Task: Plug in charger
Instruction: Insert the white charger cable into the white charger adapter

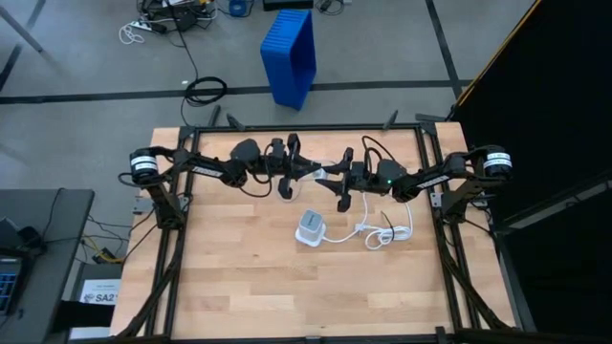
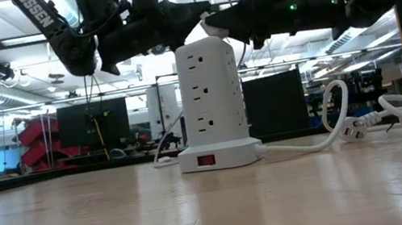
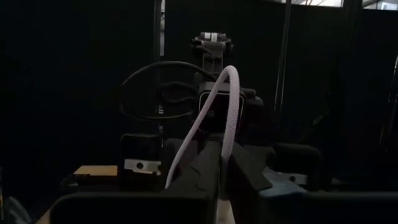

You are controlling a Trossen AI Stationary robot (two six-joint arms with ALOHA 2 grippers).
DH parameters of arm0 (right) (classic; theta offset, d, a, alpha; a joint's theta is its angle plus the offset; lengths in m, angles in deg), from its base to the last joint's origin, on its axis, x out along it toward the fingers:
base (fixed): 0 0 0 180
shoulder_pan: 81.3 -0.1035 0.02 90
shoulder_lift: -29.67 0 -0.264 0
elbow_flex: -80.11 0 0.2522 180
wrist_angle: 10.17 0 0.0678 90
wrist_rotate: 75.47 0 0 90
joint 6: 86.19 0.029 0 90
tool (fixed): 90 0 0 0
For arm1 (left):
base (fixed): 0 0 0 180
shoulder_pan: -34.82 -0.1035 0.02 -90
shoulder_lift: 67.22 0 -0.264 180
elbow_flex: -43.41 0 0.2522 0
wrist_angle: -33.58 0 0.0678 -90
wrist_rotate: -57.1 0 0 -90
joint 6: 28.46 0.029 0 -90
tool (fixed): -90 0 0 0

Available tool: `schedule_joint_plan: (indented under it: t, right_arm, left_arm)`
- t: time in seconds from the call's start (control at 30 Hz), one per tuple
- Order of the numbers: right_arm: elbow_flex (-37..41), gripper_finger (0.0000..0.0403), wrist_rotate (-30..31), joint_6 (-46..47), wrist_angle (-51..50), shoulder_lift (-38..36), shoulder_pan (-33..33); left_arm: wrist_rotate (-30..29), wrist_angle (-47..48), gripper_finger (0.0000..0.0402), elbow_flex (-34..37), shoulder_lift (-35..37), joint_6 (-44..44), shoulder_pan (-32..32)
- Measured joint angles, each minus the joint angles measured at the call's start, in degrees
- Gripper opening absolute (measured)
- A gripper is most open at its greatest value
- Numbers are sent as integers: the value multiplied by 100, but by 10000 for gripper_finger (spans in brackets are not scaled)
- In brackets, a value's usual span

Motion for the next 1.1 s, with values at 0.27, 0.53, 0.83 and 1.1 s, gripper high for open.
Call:
schedule_joint_plan:
  t: [0.27,0.53,0.83,1.1]
  right_arm:
    - [7,109,-2,0,344,13,0]
    - [7,109,-9,-7,599,13,-2]
    - [7,109,-63,28,608,13,-7]
    - [-103,109,-250,35,610,7,-7]
  left_arm:
    - [-28,41,1,-19,18,161,48]
    - [-50,60,0,-15,13,163,120]
    - [-45,56,0,-2,7,146,171]
    - [-22,-19,0,1,9,142,244]
